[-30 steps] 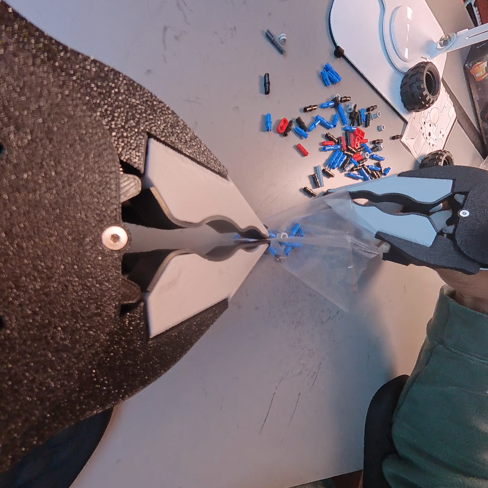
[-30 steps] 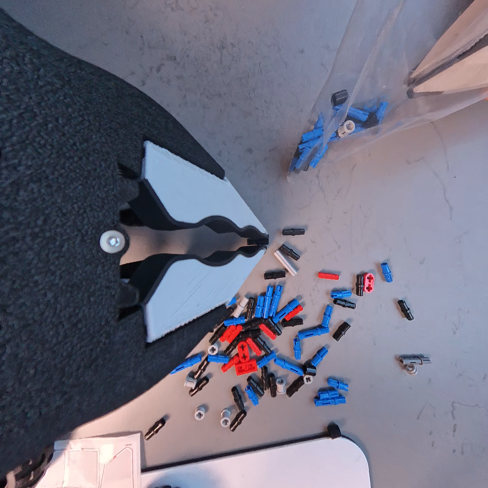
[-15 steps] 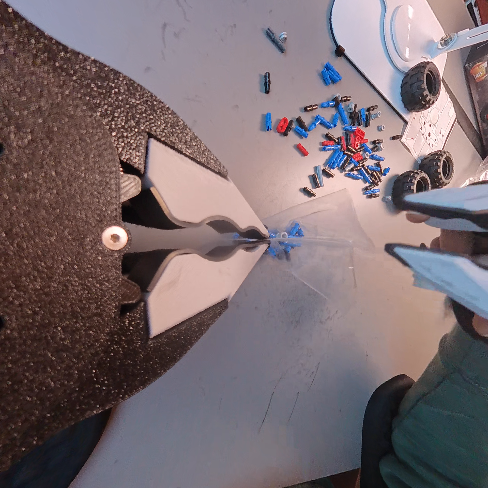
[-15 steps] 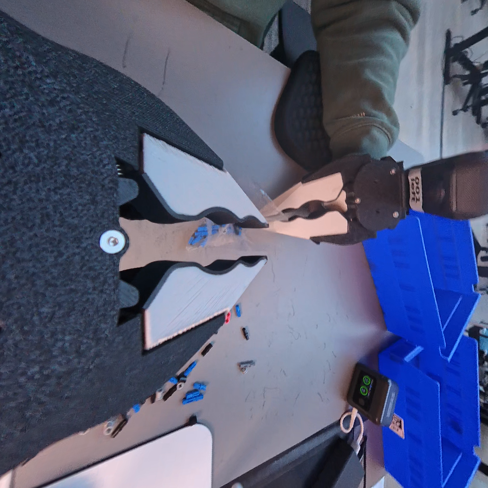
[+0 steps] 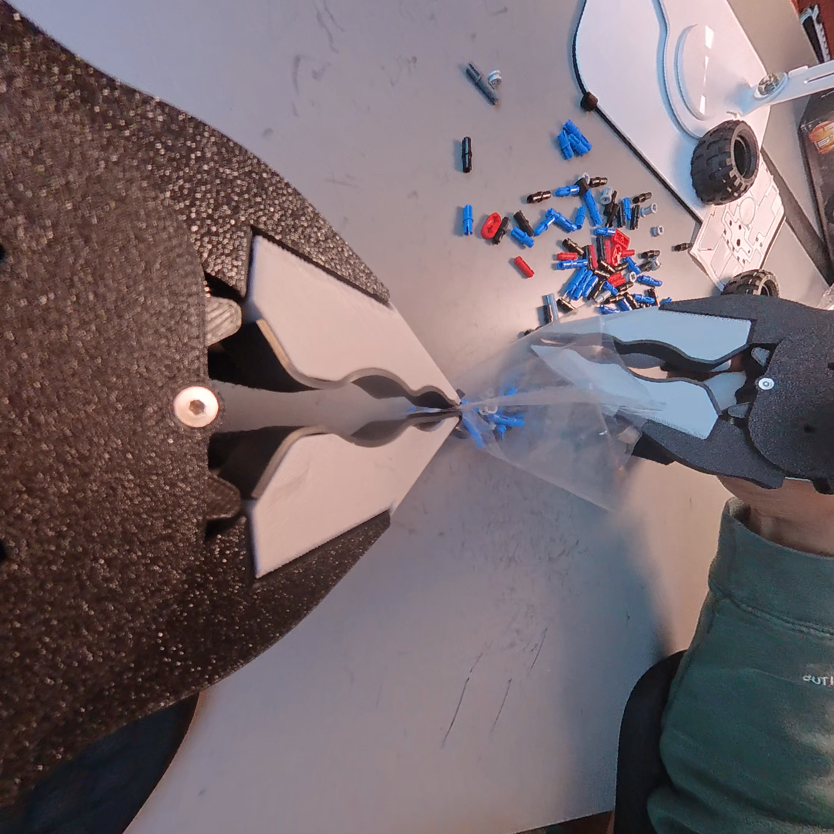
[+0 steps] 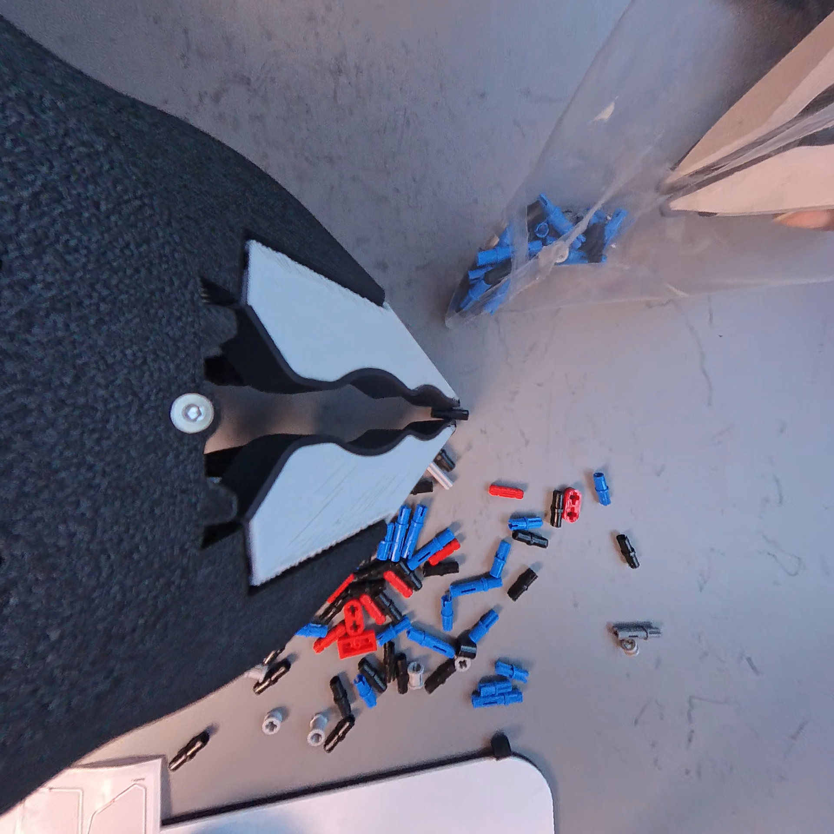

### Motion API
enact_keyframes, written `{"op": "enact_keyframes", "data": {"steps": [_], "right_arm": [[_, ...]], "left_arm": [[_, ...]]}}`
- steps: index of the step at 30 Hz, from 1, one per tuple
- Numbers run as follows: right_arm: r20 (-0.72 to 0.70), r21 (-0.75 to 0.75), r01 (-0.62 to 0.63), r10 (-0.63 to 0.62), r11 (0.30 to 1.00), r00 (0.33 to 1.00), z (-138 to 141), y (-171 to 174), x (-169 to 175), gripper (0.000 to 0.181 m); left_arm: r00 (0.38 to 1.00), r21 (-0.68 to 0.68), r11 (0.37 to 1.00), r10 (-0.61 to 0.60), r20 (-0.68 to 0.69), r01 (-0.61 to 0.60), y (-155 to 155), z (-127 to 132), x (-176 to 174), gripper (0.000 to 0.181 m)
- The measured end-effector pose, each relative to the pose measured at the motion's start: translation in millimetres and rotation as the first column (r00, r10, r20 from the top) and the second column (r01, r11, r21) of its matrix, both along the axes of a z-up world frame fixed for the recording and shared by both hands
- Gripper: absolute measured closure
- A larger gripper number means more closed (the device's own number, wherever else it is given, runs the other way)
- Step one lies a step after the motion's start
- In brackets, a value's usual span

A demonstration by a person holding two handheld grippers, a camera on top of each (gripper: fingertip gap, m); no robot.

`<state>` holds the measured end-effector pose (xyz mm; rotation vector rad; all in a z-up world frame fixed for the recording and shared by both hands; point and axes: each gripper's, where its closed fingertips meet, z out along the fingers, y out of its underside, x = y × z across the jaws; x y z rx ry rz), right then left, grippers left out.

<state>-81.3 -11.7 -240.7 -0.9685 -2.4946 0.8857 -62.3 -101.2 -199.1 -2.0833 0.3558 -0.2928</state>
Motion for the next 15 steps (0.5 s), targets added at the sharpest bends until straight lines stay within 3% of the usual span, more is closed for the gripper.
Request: {"op": "enact_keyframes", "data": {"steps": [3,9,15], "right_arm": [[-0.033,-0.016,-0.021,0.020,1.000,0.999,10,-4,1,0.177],[-0.273,-0.319,-0.140,0.051,0.937,0.961,113,-47,6,0.177],[-0.275,-0.328,-0.190,0.099,0.925,0.956,114,-66,12,0.166]], "left_arm": [[1.000,-0.001,1.000,-0.001,-0.001,0.001,0,0,0,0.181],[1.000,-0.001,1.000,0.001,0.003,-0.001,0,-1,0,0.181],[1.000,-0.003,1.000,0.004,-0.002,-0.004,0,-1,0,0.181]]}}
